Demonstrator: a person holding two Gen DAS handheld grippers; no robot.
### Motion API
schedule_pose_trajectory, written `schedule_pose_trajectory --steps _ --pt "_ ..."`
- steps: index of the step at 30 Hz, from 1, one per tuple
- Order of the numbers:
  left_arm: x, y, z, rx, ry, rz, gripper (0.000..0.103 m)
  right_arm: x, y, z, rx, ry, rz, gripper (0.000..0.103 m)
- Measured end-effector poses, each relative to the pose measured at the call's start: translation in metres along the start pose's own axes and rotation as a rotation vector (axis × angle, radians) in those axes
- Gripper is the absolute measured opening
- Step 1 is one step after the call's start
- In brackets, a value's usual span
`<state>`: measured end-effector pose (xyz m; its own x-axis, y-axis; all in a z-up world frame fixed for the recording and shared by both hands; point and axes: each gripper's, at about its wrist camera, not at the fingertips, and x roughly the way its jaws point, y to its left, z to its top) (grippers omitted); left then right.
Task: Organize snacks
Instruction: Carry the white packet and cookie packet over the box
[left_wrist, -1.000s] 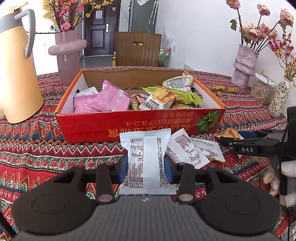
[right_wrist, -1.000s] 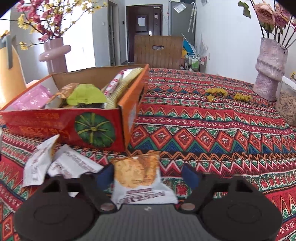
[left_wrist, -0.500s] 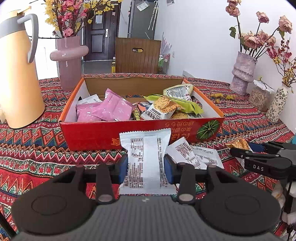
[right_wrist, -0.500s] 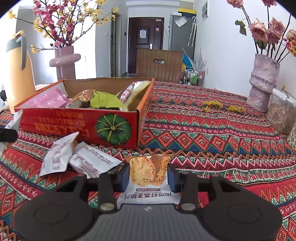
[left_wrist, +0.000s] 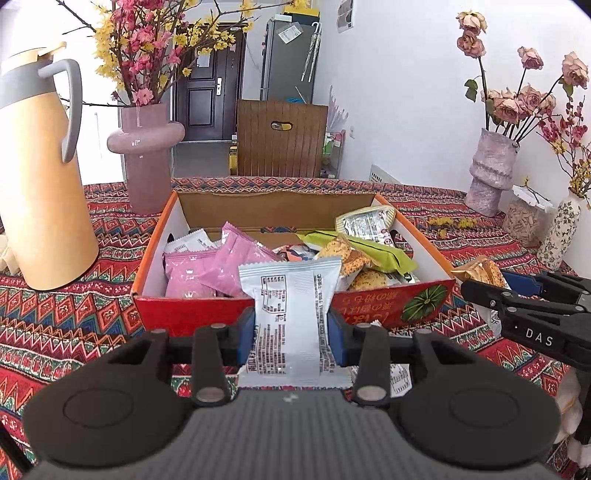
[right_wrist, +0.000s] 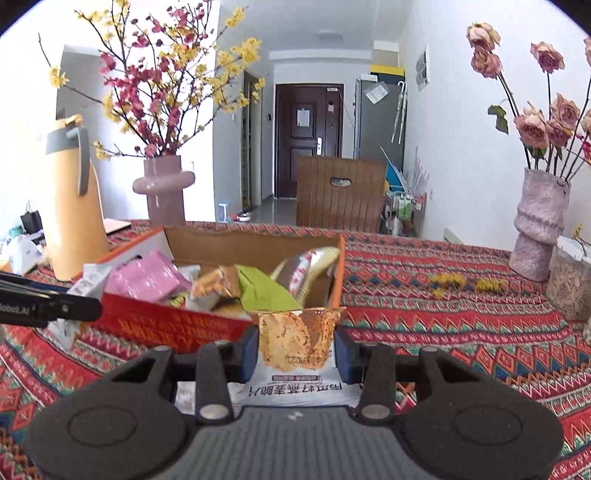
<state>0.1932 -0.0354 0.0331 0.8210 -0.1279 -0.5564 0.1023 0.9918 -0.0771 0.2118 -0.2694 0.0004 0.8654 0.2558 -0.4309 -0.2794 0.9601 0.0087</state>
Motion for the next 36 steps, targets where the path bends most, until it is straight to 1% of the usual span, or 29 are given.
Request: schedule_pose_trajectory --steps 7,20,26,30,36 --pt "0.009 0.008 0.021 -0.005 -0.034 0.023 0.041 0.02 0.011 0.023 0.012 -0.036 0.017 0.041" --pt "0.035 0.019 0.049 -0.014 -0.093 0.069 0.041 0.069 0.023 0.055 0.036 -0.051 0.026 0.041" --pt "0.054 0.027 0.05 -0.037 -0.098 0.089 0.041 0.087 0.028 0.058 0.037 -0.055 0.014 0.041" --pt "0.065 0.034 0.041 -0.032 -0.154 0.144 0.041 0.096 0.028 0.053 0.042 -0.066 -0.006 0.041" --pt "0.083 0.038 0.034 -0.02 -0.119 0.149 0.041 0.111 0.029 0.044 0.045 -0.033 -0.009 0.042"
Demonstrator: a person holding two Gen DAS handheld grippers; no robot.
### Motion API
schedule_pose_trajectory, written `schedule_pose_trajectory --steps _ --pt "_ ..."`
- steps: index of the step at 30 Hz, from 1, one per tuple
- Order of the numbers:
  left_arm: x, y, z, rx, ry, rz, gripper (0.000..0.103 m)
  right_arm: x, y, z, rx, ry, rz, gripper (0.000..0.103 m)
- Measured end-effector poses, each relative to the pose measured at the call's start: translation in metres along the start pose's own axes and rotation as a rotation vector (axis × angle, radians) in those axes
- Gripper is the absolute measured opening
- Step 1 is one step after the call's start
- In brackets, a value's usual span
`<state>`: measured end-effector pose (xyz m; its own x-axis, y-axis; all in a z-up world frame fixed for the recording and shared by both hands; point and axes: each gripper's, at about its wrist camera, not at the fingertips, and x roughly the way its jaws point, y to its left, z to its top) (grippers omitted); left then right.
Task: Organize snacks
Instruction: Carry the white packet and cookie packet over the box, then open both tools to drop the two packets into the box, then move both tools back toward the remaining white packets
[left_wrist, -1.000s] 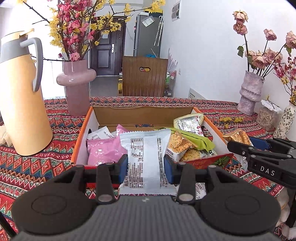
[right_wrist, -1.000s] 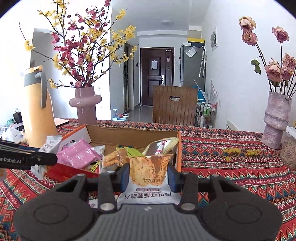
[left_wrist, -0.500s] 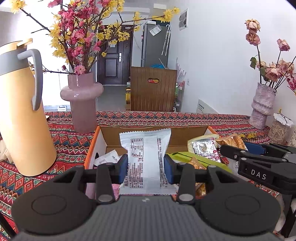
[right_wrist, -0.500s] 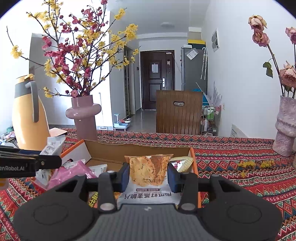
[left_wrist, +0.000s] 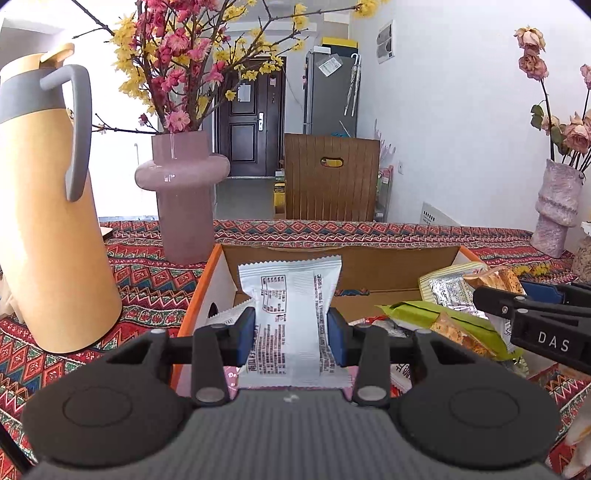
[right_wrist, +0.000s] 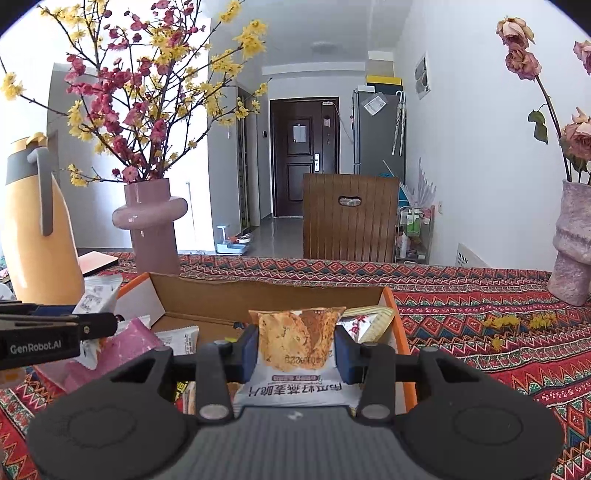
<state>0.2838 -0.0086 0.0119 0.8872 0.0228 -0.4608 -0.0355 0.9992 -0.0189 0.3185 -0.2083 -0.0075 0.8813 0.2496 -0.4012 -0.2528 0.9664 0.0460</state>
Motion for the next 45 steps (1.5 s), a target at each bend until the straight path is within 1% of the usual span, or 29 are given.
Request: schedule_pose_trajectory --steps 1,2,3,4,5,6,7,8,9,11,17,21,25,32,37,42,45 --pt "0.002 0.0 -0.001 -0.002 0.007 0.004 0.042 0.001 0.0 -0.001 0.003 0.006 0.001 0.042" --pt "0.003 0.001 -0.002 -0.004 0.008 0.007 0.045 0.002 -0.001 -0.003 0.006 0.011 0.004 0.043" --pt "0.002 0.002 -0.003 -0.009 0.003 0.008 0.05 0.003 -0.002 -0.004 0.011 0.015 0.002 0.045" --pt "0.0 0.003 -0.003 -0.016 -0.001 0.004 0.054 0.002 -0.003 -0.005 0.016 0.017 0.002 0.053" --pt "-0.002 0.006 -0.003 -0.029 -0.01 0.001 0.068 0.001 -0.005 -0.005 0.023 0.018 0.003 0.061" --pt "-0.005 0.007 -0.002 -0.039 -0.025 0.008 0.087 0.0 -0.006 -0.006 0.032 0.013 0.0 0.082" --pt "-0.008 0.009 -0.002 -0.046 -0.043 0.022 0.094 -0.002 -0.007 -0.006 0.038 0.005 -0.007 0.099" --pt "-0.011 0.009 -0.002 -0.051 -0.058 0.034 0.103 -0.004 -0.008 -0.006 0.045 -0.003 -0.013 0.103" --pt "-0.014 0.01 -0.001 -0.057 -0.07 0.038 0.103 -0.006 -0.009 -0.006 0.053 -0.006 -0.011 0.103" --pt "-0.015 0.01 0.0 -0.061 -0.068 0.034 0.103 -0.006 -0.012 -0.005 0.064 -0.006 -0.013 0.103" --pt "-0.016 0.008 0.006 -0.07 -0.041 0.041 0.103 -0.017 -0.013 0.001 0.067 -0.025 -0.022 0.103" --pt "-0.024 0.005 0.011 -0.084 -0.02 0.028 0.103 -0.036 -0.018 0.003 0.071 -0.041 -0.023 0.103" --pt "-0.034 -0.004 0.008 -0.069 0.018 -0.007 0.103 -0.055 -0.027 -0.003 0.053 -0.032 -0.035 0.103" --pt "-0.04 -0.03 -0.012 -0.049 0.154 -0.08 0.103 -0.084 -0.044 -0.027 0.018 0.014 -0.084 0.103" --pt "-0.04 -0.058 -0.03 -0.014 0.226 -0.123 0.103 -0.094 -0.058 -0.049 0.013 0.061 -0.107 0.103" --pt "-0.03 -0.079 -0.043 -0.005 0.303 -0.127 0.103 -0.095 -0.069 -0.068 0.036 0.102 -0.114 0.103" --pt "-0.025 -0.088 -0.05 -0.002 0.335 -0.123 0.103 -0.093 -0.073 -0.075 0.053 0.115 -0.113 0.103"
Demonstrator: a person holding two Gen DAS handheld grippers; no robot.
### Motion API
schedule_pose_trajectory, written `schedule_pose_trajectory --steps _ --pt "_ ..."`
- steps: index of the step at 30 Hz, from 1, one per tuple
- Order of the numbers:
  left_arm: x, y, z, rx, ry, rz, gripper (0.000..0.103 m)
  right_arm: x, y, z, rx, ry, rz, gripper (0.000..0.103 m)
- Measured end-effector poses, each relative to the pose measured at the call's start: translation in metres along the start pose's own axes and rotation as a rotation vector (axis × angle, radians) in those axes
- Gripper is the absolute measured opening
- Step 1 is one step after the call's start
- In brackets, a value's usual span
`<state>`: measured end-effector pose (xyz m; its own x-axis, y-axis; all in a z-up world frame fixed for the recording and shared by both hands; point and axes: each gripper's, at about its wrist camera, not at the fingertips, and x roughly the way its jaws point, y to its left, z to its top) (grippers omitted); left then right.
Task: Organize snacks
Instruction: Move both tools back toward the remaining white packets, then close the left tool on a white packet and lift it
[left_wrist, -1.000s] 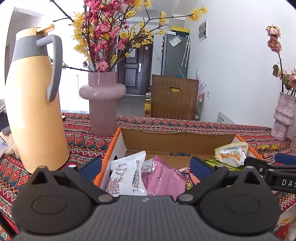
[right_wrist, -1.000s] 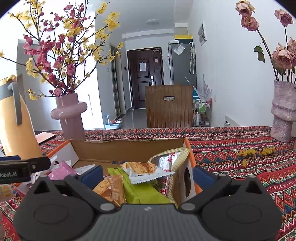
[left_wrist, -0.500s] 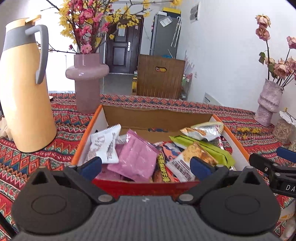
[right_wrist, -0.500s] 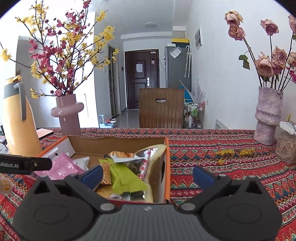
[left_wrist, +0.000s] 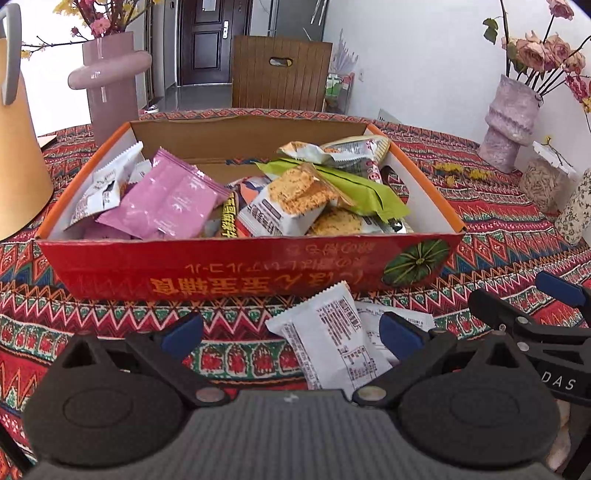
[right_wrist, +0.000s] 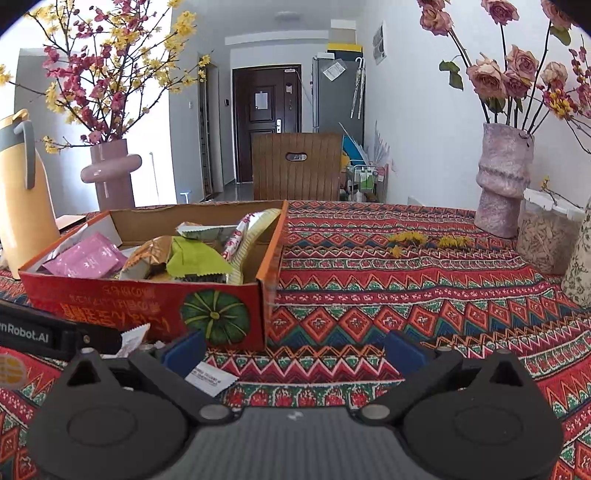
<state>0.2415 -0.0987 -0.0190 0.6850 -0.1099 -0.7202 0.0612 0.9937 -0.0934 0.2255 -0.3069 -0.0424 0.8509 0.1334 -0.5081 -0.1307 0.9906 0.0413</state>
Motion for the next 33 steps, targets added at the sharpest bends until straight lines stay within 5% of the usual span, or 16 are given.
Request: schedule_pose_trajectory --steps 4,12,15,28,33 --pt "0.007 -0.008 -0.005 0.001 0.033 -0.002 0.098 0.007 -0.006 -0.007 0.033 0.021 -0.006 0.103" --pt "0.01 -0.011 -0.006 -0.026 0.054 -0.056 0.051 0.012 -0.014 -0.012 0.073 0.039 -0.009 0.103" --pt "0.007 -0.011 -0.007 -0.019 0.044 -0.062 0.042 0.014 -0.013 -0.013 0.07 0.049 -0.013 0.103" --pt "-0.017 0.013 -0.013 -0.028 -0.017 -0.059 0.041 0.019 -0.003 -0.01 0.036 0.079 -0.034 0.103" --pt "-0.026 0.03 -0.013 -0.04 -0.039 -0.043 0.041 0.021 0.02 -0.003 0.071 0.129 0.057 0.103"
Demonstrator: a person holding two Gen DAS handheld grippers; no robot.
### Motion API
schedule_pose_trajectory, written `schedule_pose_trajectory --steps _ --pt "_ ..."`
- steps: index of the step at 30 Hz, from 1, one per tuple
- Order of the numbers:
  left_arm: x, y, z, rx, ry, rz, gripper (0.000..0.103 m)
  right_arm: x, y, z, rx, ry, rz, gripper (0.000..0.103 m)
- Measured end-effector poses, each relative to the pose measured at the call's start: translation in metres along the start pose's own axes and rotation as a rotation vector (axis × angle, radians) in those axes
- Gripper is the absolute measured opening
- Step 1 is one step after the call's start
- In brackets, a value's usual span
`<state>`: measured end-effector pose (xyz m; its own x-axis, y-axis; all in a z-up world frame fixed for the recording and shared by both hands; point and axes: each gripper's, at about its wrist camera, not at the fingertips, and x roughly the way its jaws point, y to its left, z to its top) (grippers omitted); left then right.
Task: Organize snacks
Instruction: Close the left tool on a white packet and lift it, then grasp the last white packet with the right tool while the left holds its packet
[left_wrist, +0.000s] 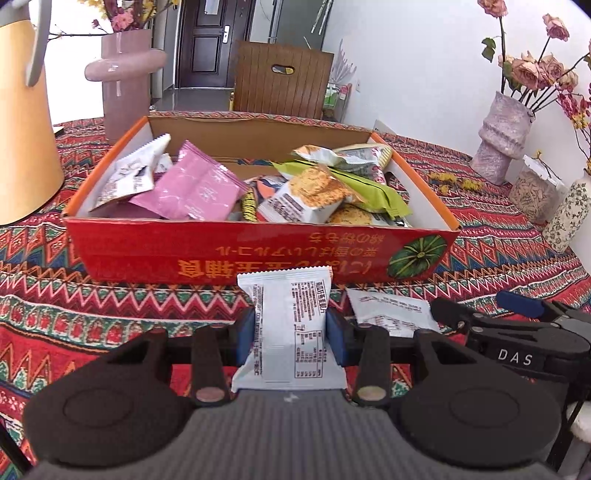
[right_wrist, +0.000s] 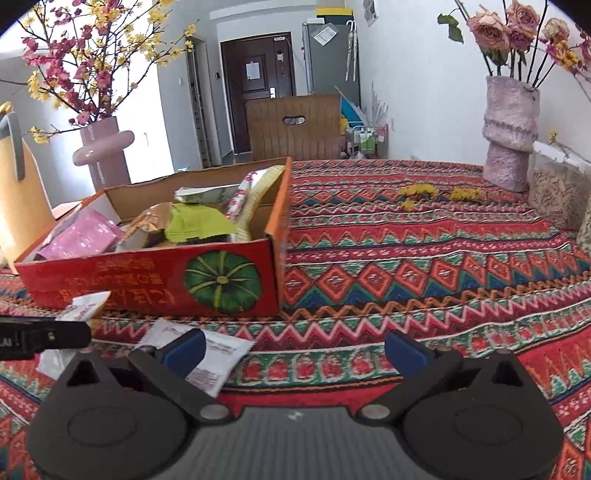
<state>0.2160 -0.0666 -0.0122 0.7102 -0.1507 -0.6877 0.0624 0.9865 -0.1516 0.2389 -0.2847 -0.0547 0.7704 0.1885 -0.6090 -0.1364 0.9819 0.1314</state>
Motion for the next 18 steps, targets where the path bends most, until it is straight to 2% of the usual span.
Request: schedule_pose_trajectory --steps 5,10,18 --pt "-0.007 0.016 -0.001 -0.023 -0.02 0.013 0.041 0.018 0.036 0.006 -0.038 0.063 0.017 0.103" --pt "-0.01 0.033 -0.003 -0.05 -0.022 0.016 0.041 0.034 0.057 0.009 -0.018 0.123 0.004 0.103" --pt "-0.016 0.046 -0.005 -0.063 -0.038 0.001 0.041 0.045 0.075 0.006 -0.059 0.153 -0.094 0.103"
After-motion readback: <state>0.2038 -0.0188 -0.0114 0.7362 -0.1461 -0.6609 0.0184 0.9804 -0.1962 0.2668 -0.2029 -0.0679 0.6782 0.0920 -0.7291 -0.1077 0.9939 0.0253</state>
